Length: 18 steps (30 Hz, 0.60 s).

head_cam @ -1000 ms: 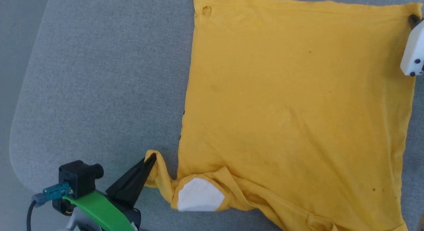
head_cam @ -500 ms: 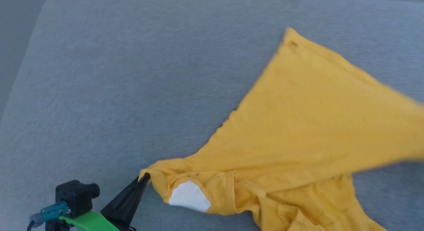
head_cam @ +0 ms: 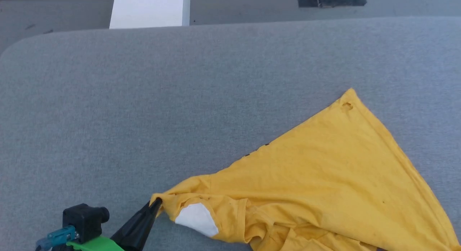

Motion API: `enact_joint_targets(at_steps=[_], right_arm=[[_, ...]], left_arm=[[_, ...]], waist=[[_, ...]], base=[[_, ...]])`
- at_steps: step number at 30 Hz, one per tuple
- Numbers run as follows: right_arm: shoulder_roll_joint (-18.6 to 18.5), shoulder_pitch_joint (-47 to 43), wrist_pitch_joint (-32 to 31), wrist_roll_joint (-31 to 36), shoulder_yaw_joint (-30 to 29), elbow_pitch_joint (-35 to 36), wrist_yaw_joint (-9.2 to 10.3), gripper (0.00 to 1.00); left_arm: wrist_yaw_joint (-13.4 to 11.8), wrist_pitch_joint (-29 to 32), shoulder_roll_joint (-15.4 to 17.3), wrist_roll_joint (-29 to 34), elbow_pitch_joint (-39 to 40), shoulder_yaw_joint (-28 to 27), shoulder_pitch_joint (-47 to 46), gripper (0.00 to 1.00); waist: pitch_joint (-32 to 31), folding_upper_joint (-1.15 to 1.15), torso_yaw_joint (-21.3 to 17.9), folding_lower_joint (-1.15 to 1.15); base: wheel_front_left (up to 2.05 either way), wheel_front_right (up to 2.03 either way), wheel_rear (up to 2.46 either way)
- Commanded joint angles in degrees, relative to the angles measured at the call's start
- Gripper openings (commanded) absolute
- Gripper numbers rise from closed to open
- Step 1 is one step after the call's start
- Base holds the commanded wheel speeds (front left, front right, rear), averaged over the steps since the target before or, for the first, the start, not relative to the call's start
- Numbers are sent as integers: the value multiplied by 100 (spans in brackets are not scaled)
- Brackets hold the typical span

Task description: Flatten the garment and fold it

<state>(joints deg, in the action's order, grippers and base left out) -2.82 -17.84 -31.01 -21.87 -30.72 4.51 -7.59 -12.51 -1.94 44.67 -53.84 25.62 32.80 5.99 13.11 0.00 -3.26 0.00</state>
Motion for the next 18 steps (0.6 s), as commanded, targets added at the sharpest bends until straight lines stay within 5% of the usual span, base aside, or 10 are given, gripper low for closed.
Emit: enact_joint_targets(at_steps=[1, 9, 18], right_arm=[[-8, 188, 118, 23, 43, 120, 10, 100], [-337, 1320, -229, 346, 561, 1648, 10, 100], [-889, 3384, -836, 894, 1523, 979, 10, 100]], left_arm=[[5, -23, -43, -41, -31, 15, 46, 0], [103, -27, -123, -33, -24, 90, -40, 0], [263, 45, -110, 106, 85, 94, -429, 0]], waist=[[-161, 0, -66, 0], [-97, 0, 91, 0], [663, 0, 443, 0]], base=[[0, 0, 0], [0, 0, 0], [0, 0, 0]])
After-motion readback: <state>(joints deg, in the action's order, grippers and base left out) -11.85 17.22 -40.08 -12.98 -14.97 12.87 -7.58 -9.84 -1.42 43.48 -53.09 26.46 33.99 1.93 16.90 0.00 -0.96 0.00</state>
